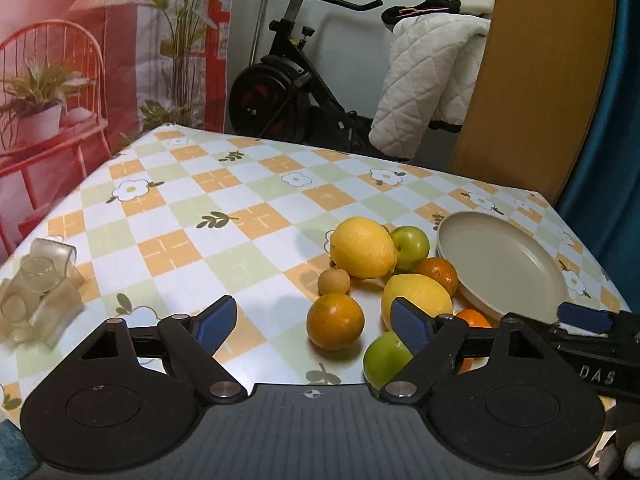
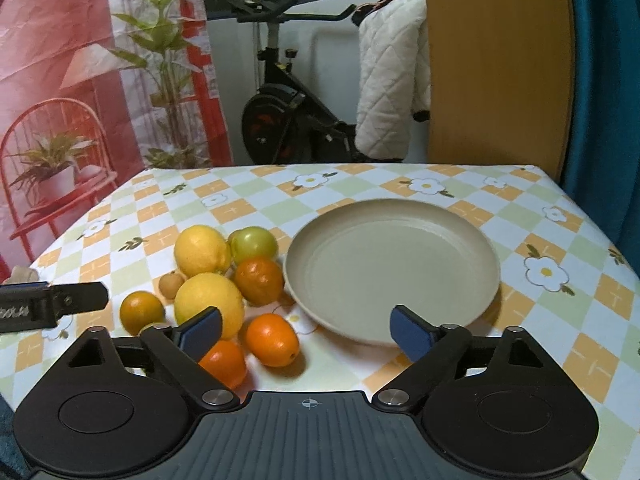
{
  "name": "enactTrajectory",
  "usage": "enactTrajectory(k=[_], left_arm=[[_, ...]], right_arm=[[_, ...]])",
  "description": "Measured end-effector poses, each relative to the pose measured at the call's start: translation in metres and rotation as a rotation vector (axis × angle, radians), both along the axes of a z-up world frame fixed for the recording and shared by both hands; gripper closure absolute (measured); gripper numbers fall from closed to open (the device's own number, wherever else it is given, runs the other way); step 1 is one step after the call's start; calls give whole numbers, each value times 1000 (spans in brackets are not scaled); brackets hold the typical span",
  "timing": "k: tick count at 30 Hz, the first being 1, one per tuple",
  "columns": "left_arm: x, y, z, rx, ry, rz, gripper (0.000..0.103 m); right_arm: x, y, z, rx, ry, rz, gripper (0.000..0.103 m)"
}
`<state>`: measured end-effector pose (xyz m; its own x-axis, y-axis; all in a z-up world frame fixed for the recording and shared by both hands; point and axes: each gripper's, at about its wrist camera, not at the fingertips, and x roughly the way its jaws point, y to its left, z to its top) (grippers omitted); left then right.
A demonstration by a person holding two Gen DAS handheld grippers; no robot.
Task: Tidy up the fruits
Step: 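Move both tools forward toward the fruit pile, then advance the left tool to the green apple at the pile's front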
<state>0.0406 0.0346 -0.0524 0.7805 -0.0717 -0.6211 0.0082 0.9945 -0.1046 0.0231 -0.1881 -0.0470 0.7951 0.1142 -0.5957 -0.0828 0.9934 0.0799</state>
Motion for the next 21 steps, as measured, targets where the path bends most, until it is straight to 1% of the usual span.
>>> enactTrajectory(k=[1, 5, 6, 8, 12, 14, 16, 19, 21], left_arm=[[-1, 0, 0, -4, -2, -4, 19], [-2, -5, -2, -2, -6, -35, 20], [-2, -6, -2, -1, -5, -45, 21], [-3, -8, -4, -2, -3, -61, 22], [-2, -13, -10, -24, 25, -99, 30], [-2, -16, -13, -24, 31, -115, 31], [-2, -17, -15, -34, 34, -130, 35], [-3, -18, -16, -43, 30, -145, 39], [-4, -18, -17, -43, 26, -147, 39]], right_arm=[[-1, 2, 0, -5, -2, 12, 23], [-3, 7, -1, -11, 0, 46, 30], [-3, 8, -1, -12, 3, 51, 31], [-3, 9, -2, -12, 8, 61, 36], [-5, 12, -5, -12, 18, 102, 43], [-6, 15, -7, -11, 23, 128, 46], [-7, 18, -9, -10, 27, 152, 49], [-8, 23, -12, -12, 43, 188, 57], [-9, 28, -12, -14, 41, 203, 57]])
